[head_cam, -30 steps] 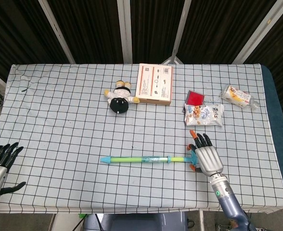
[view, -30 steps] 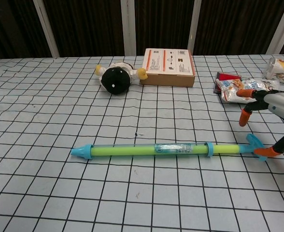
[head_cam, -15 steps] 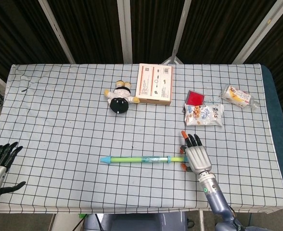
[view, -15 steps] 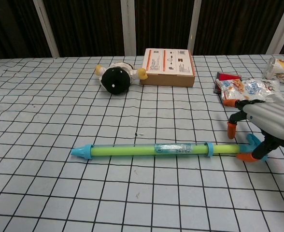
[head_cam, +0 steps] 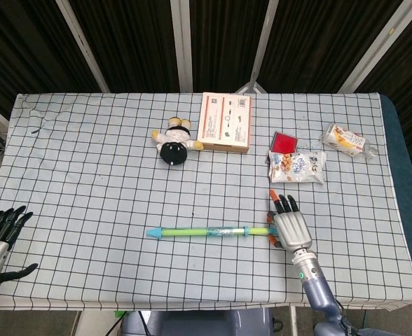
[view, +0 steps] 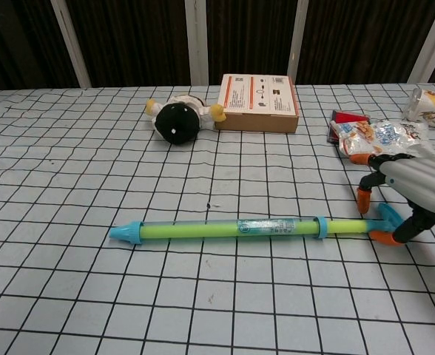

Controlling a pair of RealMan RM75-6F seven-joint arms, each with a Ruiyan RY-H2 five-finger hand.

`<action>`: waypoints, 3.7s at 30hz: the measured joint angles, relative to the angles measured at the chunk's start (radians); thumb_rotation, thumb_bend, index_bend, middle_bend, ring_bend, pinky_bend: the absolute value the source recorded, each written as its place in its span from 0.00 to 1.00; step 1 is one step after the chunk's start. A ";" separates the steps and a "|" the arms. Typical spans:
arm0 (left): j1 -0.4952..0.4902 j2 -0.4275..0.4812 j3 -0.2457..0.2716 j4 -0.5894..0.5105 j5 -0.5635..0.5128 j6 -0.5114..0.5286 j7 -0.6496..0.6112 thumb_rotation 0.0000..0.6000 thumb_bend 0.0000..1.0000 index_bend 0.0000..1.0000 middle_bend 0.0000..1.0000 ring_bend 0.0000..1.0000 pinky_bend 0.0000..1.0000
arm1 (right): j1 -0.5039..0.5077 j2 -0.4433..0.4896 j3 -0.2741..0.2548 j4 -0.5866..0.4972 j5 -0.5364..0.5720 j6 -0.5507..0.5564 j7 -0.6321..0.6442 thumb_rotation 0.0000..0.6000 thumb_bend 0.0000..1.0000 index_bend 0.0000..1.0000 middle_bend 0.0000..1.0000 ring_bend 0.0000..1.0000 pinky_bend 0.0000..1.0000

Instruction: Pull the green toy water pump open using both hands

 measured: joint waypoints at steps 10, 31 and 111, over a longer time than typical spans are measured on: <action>0.001 -0.001 -0.001 -0.001 0.002 0.007 -0.001 1.00 0.03 0.00 0.00 0.00 0.00 | 0.004 0.006 0.000 -0.002 0.029 0.007 -0.012 1.00 0.38 0.48 0.03 0.00 0.00; 0.002 -0.003 -0.001 0.000 0.005 0.013 -0.003 1.00 0.04 0.00 0.00 0.00 0.00 | 0.018 0.011 -0.015 -0.002 0.068 0.014 -0.028 1.00 0.47 0.64 0.10 0.00 0.00; -0.431 -0.615 -0.214 -0.226 -0.687 -0.272 1.058 1.00 0.37 0.34 0.09 0.00 0.00 | -0.007 0.123 -0.004 -0.190 0.069 0.133 0.040 1.00 0.47 0.66 0.11 0.00 0.00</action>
